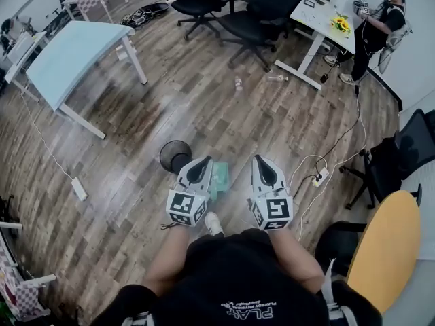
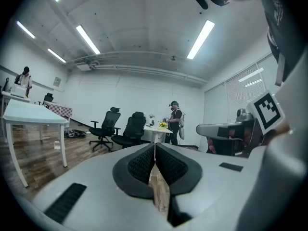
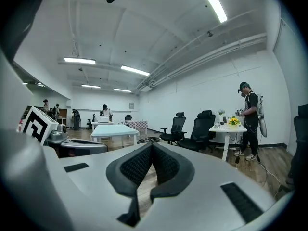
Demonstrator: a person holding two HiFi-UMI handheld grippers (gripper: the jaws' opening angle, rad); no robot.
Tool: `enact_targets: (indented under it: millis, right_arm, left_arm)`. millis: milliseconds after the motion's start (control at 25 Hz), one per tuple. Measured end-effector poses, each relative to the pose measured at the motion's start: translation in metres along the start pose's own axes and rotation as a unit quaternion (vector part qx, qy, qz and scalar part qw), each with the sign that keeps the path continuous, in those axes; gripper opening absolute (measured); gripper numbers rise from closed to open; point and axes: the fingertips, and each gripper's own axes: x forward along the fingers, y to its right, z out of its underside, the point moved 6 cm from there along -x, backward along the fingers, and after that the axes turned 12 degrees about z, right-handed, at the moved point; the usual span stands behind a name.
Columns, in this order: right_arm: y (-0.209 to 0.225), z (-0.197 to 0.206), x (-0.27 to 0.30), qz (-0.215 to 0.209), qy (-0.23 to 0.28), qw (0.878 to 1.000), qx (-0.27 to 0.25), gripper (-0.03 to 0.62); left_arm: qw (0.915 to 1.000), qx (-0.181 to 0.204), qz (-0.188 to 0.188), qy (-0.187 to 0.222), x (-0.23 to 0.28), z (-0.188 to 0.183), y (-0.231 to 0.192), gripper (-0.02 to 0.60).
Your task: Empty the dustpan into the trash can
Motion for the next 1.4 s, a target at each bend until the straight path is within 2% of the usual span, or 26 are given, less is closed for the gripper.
enact_targets:
  millis: [320,440,560,680,920,1280,1320,1360,1400]
  right_arm:
    - [0.001,0.009,0.021,-0.011,-0.015,1.0,-0.017,0.018]
    - [0.007,0.018,0.031,-0.021,-0.024,0.999,-0.025,0.018]
    - [0.012,0.03,0.041,-0.036,-0.036,0.998,-0.034,0.018]
    - [0.016,0.038,0.048,-0.053,-0.047,0.997,-0.037,0.018]
    - [0.025,0.06,0.067,-0.074,-0.066,0.994,-0.038,0.018]
    - [0.04,0.098,0.091,-0.079,-0.102,0.991,-0.029,0.018]
    - [0.042,0.104,0.091,-0.079,-0.107,0.991,-0.027,0.018]
    - [0.043,0.109,0.092,-0.08,-0.113,0.99,-0.026,0.018]
    - [0.044,0.113,0.093,-0.081,-0.118,0.989,-0.025,0.018]
  left_arm:
    - [0.9995,-0.024,-0.008,-0.021,0.012,0.013,-0.015,0.023]
    - [0.9974,-0.034,-0.037,-0.051,0.018,0.028,-0.02,0.023]
    - [0.9912,-0.055,-0.084,-0.086,0.021,0.046,-0.028,0.023]
    - [0.9851,-0.072,-0.113,-0.109,0.02,0.06,-0.03,0.023]
    - [0.9793,-0.088,-0.118,-0.139,0.034,0.088,-0.029,0.023]
    - [0.9541,-0.119,-0.146,-0.232,0.057,0.151,-0.038,0.027]
    - [0.9516,-0.122,-0.148,-0.24,0.058,0.158,-0.037,0.051]
    - [0.9489,-0.124,-0.15,-0.248,0.059,0.164,-0.037,0.127]
    - [0.946,-0.126,-0.153,-0.256,0.06,0.17,-0.037,0.149]
